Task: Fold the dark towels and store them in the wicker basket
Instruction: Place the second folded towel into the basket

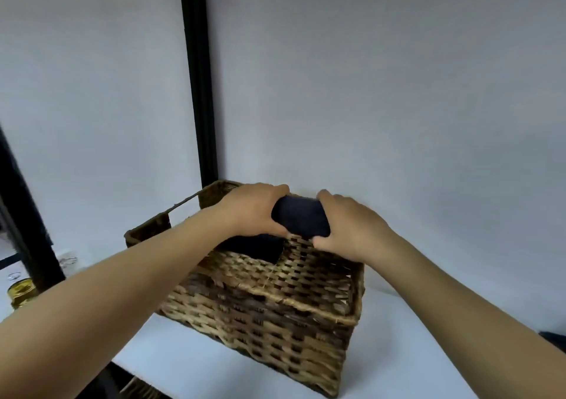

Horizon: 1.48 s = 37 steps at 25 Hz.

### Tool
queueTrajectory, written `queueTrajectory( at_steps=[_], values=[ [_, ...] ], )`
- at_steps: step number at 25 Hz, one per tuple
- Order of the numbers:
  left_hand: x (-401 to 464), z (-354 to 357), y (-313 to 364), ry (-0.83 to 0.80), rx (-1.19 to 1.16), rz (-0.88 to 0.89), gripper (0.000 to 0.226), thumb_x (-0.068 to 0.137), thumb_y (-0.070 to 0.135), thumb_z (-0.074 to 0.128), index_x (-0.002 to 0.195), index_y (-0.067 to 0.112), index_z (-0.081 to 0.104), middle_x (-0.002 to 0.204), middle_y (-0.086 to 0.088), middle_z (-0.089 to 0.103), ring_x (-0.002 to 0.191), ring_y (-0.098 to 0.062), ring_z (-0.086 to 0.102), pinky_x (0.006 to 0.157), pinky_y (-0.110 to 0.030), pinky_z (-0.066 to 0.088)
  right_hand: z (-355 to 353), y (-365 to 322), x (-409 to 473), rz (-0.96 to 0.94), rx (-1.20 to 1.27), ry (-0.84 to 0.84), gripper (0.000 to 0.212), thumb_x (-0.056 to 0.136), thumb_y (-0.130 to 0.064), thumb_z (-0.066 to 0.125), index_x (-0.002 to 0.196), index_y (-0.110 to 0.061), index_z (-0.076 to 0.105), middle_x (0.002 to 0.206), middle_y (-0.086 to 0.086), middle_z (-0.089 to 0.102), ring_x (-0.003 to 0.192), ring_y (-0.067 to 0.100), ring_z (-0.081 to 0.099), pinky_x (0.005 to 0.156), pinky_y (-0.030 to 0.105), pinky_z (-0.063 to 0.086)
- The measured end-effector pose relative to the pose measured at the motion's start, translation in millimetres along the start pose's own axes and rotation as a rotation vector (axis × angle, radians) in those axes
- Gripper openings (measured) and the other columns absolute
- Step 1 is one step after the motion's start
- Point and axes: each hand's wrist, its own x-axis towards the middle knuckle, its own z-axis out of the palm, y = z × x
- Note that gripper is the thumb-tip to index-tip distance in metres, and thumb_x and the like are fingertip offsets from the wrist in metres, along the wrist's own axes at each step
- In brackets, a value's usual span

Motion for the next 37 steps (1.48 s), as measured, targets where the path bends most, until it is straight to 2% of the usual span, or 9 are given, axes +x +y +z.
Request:
queueTrajectory(
  at_steps=[4, 10, 14, 21, 25, 29, 32, 35, 37],
  values=[
    [38.4, 27.9, -30.6, -0.293, -0.046, 0.109, 0.050, 0.077, 0.060, 0.076, 0.105, 0.032, 0.046, 0.091, 0.016, 0.054, 0.081, -0.008, 0.054, 0.063, -0.027, 0.039, 23.4, 2.4, 32.2, 0.109, 0.079, -0.327, 0.043, 0.082, -0.042, 0.068, 0.113, -0.022, 0.046, 0.101, -0.001, 0.058, 0.084, 0.018, 0.060, 0.072, 0.035, 0.054],
    [91.8, 70.6, -34.3, -0.703, -0.060, 0.110, 0.045, 0.083, 0.026, 0.068, 0.121, 0.015, 0.046, 0.110, -0.007, 0.058, 0.095, -0.025, 0.058, 0.077, -0.039, 0.048, 56.4, 15.7, 77.5, 0.228, 0.025, -0.675, 0.042, 0.082, -0.043, 0.070, 0.107, -0.011, 0.060, 0.102, 0.007, 0.068, 0.082, 0.021, 0.062, 0.070, 0.034, 0.048],
    [109.7, 106.2, -35.6, -0.691, -0.068, 0.228, 0.064, 0.090, 0.024, 0.068, 0.142, 0.008, 0.034, 0.132, -0.015, 0.054, 0.110, -0.030, 0.057, 0.094, -0.044, 0.052, 68.2, 21.4, 89.3, 0.294, -0.099, -0.833, 0.050, 0.084, -0.042, 0.071, 0.121, -0.013, 0.053, 0.109, 0.003, 0.060, 0.097, 0.022, 0.061, 0.081, 0.036, 0.053],
    [97.9, 144.5, -39.7, -0.423, 0.225, 0.432, 0.072, 0.092, 0.042, 0.068, 0.144, 0.009, 0.032, 0.124, -0.013, 0.061, 0.106, -0.030, 0.061, 0.075, -0.036, 0.047, 90.3, 0.6, 98.5, 0.213, -0.475, -0.917, 0.063, 0.087, -0.050, 0.072, 0.131, -0.008, 0.055, 0.083, 0.001, 0.051, 0.077, 0.019, 0.055, 0.082, 0.034, 0.055],
    [97.0, 146.9, -30.3, -0.415, 0.362, 0.419, 0.081, 0.092, 0.043, 0.068, 0.153, 0.012, 0.025, 0.137, -0.012, 0.053, 0.111, -0.031, 0.060, 0.070, -0.040, 0.049, 87.2, 2.5, 97.1, 0.128, -0.524, -0.803, 0.073, 0.083, -0.055, 0.075, 0.137, -0.013, 0.052, 0.101, 0.002, 0.050, 0.096, 0.024, 0.058, 0.074, 0.038, 0.051],
    [96.7, 141.9, -31.6, -0.315, 0.423, 0.537, 0.077, 0.087, 0.050, 0.070, 0.145, 0.011, 0.039, 0.142, -0.010, 0.044, 0.125, -0.028, 0.048, 0.091, -0.038, 0.047, 94.5, 6.6, 101.0, 0.189, -0.460, -0.855, 0.073, 0.087, -0.047, 0.074, 0.141, -0.006, 0.047, 0.110, 0.007, 0.053, 0.102, 0.026, 0.056, 0.085, 0.038, 0.050],
    [100.3, 128.5, -58.9, -0.317, 0.211, 0.629, 0.067, 0.086, 0.046, 0.072, 0.137, 0.014, 0.043, 0.128, -0.006, 0.048, 0.114, -0.024, 0.051, 0.091, -0.038, 0.049, 96.5, 8.3, 100.7, 0.185, -0.447, -0.842, 0.072, 0.089, -0.043, 0.073, 0.144, -0.005, 0.045, 0.119, 0.008, 0.056, 0.113, 0.027, 0.057, 0.089, 0.035, 0.048],
    [100.9, 135.1, -58.7, -0.303, 0.317, 0.626, 0.069, 0.089, 0.044, 0.070, 0.145, 0.017, 0.038, 0.132, -0.007, 0.048, 0.118, -0.025, 0.050, 0.089, -0.038, 0.049, 99.1, 5.6, 99.7, 0.135, -0.502, -0.861, 0.084, 0.085, -0.042, 0.078, 0.150, -0.009, 0.036, 0.139, 0.011, 0.049, 0.124, 0.030, 0.054, 0.100, 0.044, 0.051],
    [101.7, 143.9, -53.6, -0.286, 0.390, 0.592, 0.072, 0.091, 0.044, 0.068, 0.149, 0.018, 0.033, 0.135, -0.008, 0.048, 0.119, -0.027, 0.051, 0.082, -0.038, 0.050, 100.8, 5.7, 102.1, 0.120, -0.534, -0.887, 0.087, 0.082, -0.042, 0.080, 0.150, -0.011, 0.035, 0.134, 0.010, 0.050, 0.124, 0.031, 0.054, 0.100, 0.046, 0.052]
  ],
)
